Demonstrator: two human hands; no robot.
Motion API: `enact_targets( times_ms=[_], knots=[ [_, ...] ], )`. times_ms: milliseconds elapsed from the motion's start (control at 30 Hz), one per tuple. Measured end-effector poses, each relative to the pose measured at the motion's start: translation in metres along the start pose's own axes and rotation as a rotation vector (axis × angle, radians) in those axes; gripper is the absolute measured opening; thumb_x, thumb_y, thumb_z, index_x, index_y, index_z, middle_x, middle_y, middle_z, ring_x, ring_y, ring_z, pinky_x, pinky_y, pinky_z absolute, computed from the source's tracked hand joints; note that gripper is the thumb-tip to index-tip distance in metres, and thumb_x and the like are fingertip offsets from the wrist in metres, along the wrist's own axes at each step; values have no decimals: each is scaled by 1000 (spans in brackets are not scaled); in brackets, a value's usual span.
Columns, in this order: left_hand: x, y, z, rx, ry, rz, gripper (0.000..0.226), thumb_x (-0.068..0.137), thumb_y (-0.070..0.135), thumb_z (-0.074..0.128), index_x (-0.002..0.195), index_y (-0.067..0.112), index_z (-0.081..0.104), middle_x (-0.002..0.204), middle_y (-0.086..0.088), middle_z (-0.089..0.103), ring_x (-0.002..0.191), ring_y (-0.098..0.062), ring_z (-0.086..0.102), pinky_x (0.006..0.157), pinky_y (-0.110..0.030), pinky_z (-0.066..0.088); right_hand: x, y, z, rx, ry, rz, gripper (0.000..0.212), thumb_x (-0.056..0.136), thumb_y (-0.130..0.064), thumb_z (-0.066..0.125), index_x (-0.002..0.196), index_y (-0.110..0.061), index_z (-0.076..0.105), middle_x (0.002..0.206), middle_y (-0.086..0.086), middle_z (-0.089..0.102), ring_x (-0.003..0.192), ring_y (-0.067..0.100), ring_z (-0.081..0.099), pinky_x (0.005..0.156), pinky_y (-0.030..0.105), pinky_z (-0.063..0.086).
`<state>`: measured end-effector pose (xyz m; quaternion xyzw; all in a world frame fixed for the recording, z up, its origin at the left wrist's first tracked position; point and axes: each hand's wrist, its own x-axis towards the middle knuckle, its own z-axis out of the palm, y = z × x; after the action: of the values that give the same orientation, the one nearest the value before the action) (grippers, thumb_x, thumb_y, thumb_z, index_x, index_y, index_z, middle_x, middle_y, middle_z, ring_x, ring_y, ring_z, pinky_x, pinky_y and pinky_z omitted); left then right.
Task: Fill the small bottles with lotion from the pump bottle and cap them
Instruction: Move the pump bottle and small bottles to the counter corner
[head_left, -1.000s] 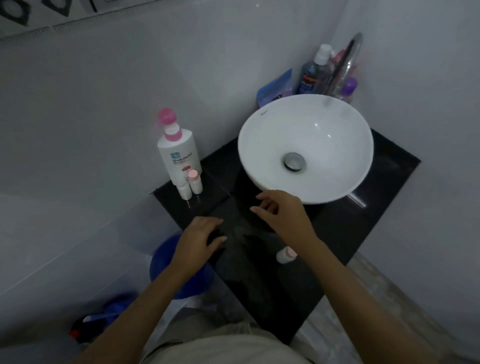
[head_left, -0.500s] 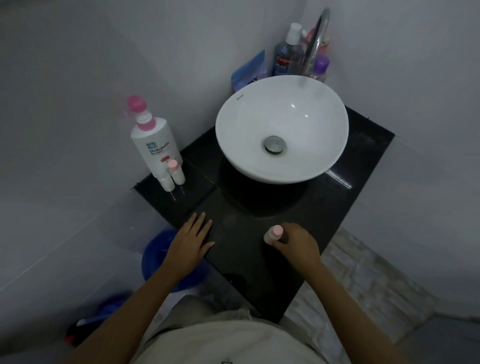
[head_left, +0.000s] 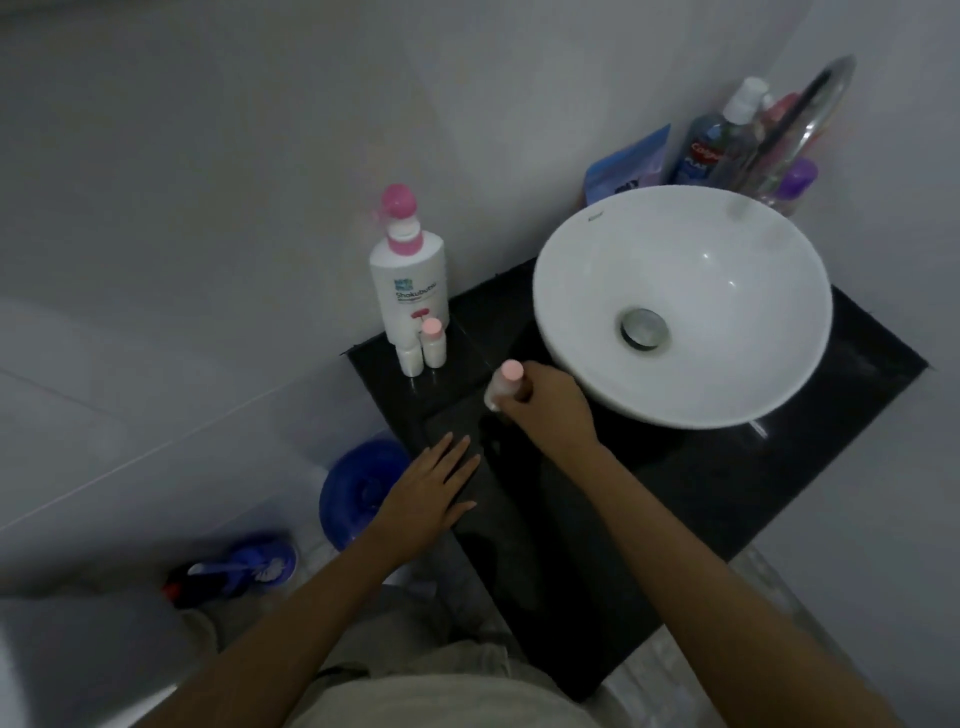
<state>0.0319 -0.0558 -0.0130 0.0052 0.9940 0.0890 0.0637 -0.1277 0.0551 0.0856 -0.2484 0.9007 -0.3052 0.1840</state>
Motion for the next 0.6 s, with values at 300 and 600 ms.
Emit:
enact_targets(
  times_ms=[300,600],
  knots=[
    [0,-1,13,-2,74,-20,60,84,47,63,134,16,51,143,-9,49,132,-29,45,103,-44,44,94,-29,31,98,-100,97,26,82,-17,64,101,0,61,102,19,66,93,32,62,84,43,52],
    [0,-3,24,23,97,-25,61,87,50,55,139,20,41,148,-6,42,137,-26,37,108,-43,30,114,-34,41,66,-150,64,21,80,-21,63,86,-2,60,94,19,66,86,33,62,78,43,53]
  ],
)
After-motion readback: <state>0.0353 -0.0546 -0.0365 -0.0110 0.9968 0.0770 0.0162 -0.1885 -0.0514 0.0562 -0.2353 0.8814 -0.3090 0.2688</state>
